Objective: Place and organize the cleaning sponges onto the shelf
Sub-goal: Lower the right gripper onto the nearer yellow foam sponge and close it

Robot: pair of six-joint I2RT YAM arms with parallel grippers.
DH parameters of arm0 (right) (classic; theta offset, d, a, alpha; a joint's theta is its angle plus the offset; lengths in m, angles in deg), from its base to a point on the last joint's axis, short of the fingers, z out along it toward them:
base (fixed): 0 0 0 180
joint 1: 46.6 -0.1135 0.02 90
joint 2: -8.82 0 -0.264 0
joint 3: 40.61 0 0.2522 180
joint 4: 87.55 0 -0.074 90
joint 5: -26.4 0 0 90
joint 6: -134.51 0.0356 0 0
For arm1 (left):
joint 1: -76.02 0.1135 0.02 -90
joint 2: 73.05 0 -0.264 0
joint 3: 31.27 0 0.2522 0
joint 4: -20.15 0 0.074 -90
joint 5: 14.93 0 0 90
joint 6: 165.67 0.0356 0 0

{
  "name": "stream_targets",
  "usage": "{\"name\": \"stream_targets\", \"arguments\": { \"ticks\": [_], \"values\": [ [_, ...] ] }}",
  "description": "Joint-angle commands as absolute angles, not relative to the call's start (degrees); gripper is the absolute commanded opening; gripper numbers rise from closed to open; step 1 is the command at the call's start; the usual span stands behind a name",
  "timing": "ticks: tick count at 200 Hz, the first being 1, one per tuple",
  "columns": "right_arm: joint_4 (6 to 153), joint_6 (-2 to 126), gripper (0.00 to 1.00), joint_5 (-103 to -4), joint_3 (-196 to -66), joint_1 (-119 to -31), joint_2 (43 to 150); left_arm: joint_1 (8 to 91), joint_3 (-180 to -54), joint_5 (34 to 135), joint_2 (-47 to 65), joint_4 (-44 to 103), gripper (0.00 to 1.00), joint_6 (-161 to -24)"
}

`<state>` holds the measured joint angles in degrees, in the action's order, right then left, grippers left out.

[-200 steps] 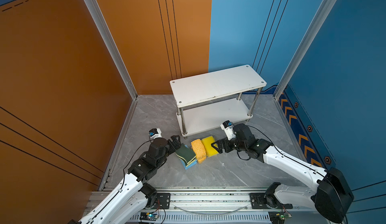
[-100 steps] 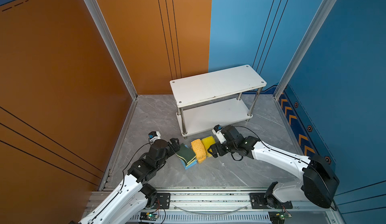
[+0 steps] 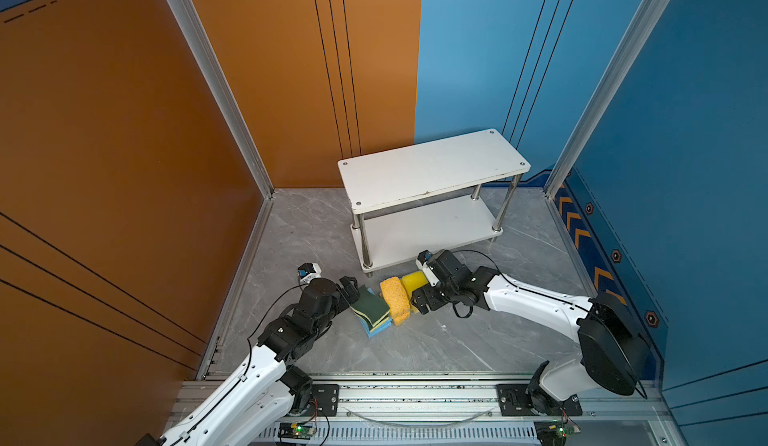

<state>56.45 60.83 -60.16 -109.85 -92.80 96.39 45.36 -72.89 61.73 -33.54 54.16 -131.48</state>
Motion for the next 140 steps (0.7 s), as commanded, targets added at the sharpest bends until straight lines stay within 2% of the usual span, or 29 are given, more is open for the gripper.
{"name": "stream_targets", "arguments": {
  "ticks": [1,140],
  "values": [
    [53.7,60.0,0.95,-62.8,-112.2,-93.2,97.8,46.0,-72.1,63.0,-33.4,53.1,0.98,-131.4],
    [52.2,59.6,0.94,-65.3,-114.2,-94.3,100.6,46.8,-71.0,66.2,-33.2,50.7,0.98,-132.2]
  ]
}}
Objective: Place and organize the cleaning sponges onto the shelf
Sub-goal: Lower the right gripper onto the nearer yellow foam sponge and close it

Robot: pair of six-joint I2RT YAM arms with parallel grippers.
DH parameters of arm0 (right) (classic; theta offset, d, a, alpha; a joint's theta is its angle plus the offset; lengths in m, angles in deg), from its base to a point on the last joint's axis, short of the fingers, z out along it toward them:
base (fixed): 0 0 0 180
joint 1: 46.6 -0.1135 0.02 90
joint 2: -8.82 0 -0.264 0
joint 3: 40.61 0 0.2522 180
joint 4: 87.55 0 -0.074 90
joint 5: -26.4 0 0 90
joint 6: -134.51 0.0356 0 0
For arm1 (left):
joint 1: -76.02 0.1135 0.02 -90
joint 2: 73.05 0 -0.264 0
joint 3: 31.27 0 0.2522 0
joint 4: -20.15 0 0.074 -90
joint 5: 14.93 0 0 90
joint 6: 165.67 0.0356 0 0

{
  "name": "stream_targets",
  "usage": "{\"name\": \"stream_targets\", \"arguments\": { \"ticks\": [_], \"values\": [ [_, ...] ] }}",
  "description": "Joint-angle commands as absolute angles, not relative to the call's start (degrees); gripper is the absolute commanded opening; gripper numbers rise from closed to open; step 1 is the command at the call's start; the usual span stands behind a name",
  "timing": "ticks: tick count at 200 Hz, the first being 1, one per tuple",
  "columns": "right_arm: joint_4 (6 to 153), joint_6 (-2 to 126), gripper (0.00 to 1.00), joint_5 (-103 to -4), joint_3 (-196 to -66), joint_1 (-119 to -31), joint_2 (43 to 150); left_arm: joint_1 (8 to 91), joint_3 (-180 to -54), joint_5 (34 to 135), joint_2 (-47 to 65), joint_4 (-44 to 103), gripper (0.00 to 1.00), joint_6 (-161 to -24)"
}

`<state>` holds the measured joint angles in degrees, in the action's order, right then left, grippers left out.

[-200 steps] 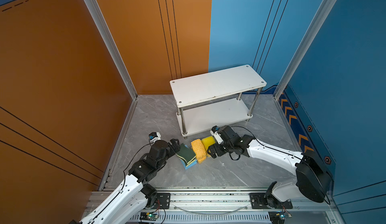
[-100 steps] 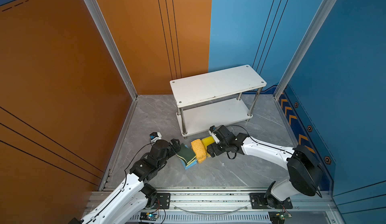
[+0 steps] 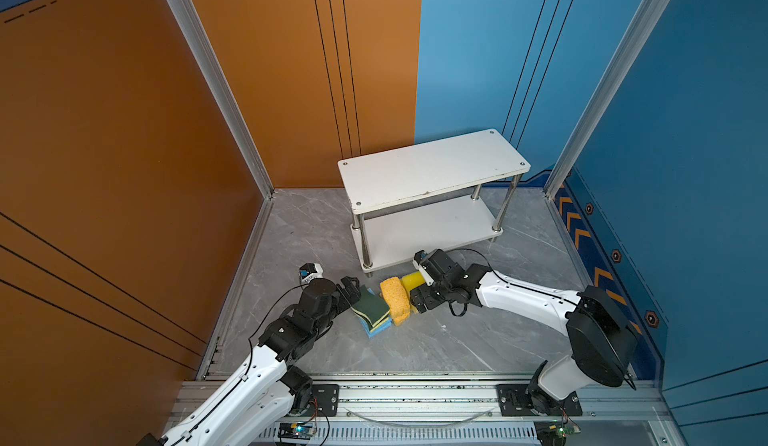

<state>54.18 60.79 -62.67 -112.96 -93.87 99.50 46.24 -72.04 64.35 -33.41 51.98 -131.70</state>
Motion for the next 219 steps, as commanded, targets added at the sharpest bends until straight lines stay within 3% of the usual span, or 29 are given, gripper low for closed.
{"name": "stream_targets", "arguments": {
  "ticks": [1,147,219],
  "values": [
    [52.2,59.6,0.94,-65.3,-114.2,-94.3,100.6,46.8,-71.0,66.2,-33.2,50.7,0.98,-132.2],
    [52.1,59.5,0.81,-66.4,-114.3,-94.5,102.3,47.3,-71.4,68.5,-32.2,51.1,0.98,-132.7],
    [52.9,59.2,0.85,-66.7,-114.5,-94.5,103.3,47.3,-71.1,68.8,-32.2,50.8,0.98,-132.7]
  ]
}}
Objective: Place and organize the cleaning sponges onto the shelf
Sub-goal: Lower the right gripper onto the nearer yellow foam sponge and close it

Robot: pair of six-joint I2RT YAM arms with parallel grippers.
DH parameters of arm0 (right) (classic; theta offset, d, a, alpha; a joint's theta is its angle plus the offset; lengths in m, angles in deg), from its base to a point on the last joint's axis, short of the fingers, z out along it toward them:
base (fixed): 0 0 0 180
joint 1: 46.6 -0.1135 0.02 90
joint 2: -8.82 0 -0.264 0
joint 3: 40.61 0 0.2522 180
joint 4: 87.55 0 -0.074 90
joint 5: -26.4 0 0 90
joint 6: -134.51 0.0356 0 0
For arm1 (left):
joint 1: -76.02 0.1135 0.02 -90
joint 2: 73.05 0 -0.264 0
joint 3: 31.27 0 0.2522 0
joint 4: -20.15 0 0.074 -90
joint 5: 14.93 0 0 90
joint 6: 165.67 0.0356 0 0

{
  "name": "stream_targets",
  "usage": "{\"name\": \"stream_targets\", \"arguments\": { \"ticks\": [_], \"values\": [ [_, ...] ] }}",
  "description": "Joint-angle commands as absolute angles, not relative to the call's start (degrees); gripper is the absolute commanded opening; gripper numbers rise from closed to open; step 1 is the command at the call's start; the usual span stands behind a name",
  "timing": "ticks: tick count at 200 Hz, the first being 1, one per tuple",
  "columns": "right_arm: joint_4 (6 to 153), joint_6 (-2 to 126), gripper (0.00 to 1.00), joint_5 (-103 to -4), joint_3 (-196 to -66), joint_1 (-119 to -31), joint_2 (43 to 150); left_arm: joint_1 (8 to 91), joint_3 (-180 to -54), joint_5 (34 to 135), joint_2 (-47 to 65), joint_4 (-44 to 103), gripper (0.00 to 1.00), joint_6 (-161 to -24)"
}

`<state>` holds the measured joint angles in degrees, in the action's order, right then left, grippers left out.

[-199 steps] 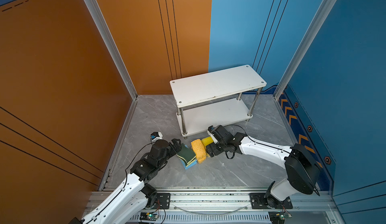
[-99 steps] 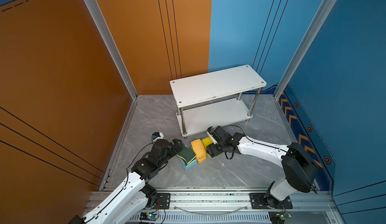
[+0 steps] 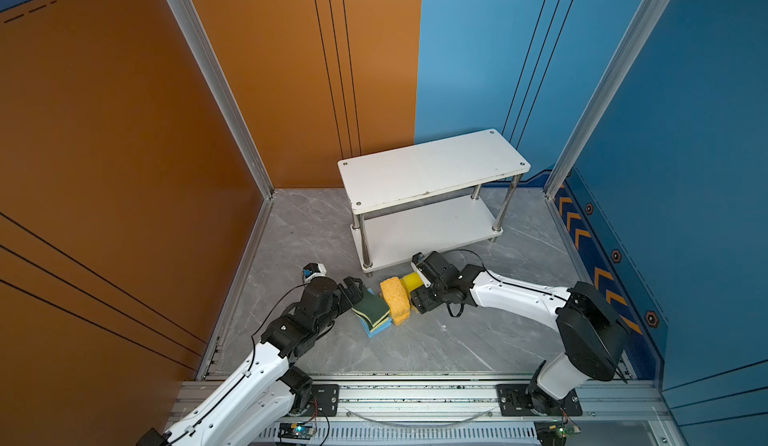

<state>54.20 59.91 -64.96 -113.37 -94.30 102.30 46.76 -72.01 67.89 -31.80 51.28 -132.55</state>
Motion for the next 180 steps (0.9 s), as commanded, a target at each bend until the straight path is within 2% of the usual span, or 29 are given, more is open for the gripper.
{"name": "stream_targets", "arguments": {
  "ticks": [1,77,120,180],
  "values": [
    [52.9,59.1,0.85,-66.6,-114.4,-94.5,103.3,47.3,-71.1,68.8,-32.2,50.8,0.98,-132.7],
    [52.9,58.3,0.77,-66.8,-114.1,-94.2,102.2,47.4,-71.1,68.9,-32.3,51.0,0.98,-132.6],
    [52.9,57.4,0.71,-63.6,-113.9,-92.4,100.5,47.4,-71.0,68.8,-32.3,51.0,0.98,-132.6],
    [53.3,55.2,0.71,-60.9,-112.8,-90.7,97.6,47.5,-71.0,68.9,-32.3,50.9,0.98,-132.6]
  ]
}}
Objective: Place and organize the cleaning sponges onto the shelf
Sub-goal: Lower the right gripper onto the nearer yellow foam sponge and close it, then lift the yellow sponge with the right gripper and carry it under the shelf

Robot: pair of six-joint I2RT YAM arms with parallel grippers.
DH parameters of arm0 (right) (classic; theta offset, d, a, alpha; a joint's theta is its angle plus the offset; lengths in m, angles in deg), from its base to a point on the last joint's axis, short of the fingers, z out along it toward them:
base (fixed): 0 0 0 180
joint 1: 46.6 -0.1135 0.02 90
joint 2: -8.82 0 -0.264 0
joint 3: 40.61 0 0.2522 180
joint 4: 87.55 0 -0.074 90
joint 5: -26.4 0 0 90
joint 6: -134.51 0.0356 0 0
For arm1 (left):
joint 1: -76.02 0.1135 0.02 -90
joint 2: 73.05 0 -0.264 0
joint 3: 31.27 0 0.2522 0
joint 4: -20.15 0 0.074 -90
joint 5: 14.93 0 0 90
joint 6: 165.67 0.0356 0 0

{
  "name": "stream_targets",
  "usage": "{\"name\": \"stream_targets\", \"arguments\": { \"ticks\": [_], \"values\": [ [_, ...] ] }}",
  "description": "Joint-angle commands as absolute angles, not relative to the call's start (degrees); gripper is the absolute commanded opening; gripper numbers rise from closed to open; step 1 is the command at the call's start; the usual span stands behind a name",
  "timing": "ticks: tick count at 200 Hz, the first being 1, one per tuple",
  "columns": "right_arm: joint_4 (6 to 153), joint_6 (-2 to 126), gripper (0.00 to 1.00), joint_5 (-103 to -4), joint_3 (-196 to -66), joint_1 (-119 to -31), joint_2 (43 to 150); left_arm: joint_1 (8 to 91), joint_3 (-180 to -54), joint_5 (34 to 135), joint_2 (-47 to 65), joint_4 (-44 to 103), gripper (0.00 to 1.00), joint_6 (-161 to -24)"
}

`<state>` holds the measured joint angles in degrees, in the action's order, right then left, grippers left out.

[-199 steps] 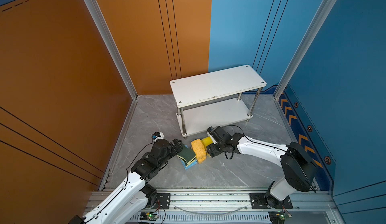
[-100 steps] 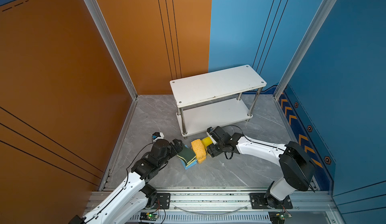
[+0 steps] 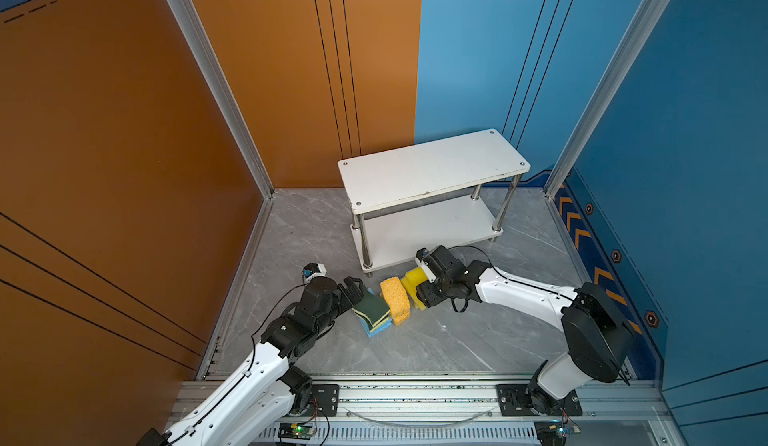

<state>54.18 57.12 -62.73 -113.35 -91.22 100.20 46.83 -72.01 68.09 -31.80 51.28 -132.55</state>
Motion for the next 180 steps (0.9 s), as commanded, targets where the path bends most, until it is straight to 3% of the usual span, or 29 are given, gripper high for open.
{"name": "stream_targets", "arguments": {
  "ticks": [1,91,180],
  "values": [
    [53.3,55.1,0.71,-60.9,-112.8,-90.6,97.6,47.5,-71.0,68.9,-32.2,50.9,0.98,-132.7],
    [54.3,50.7,0.69,-55.6,-110.2,-80.6,92.1,47.5,-71.1,68.9,-32.5,51.1,0.97,-132.7],
    [61.4,49.3,0.70,-56.8,-108.0,-68.9,87.5,47.5,-71.3,69.5,-32.0,51.1,0.97,-132.0]
  ]
}}
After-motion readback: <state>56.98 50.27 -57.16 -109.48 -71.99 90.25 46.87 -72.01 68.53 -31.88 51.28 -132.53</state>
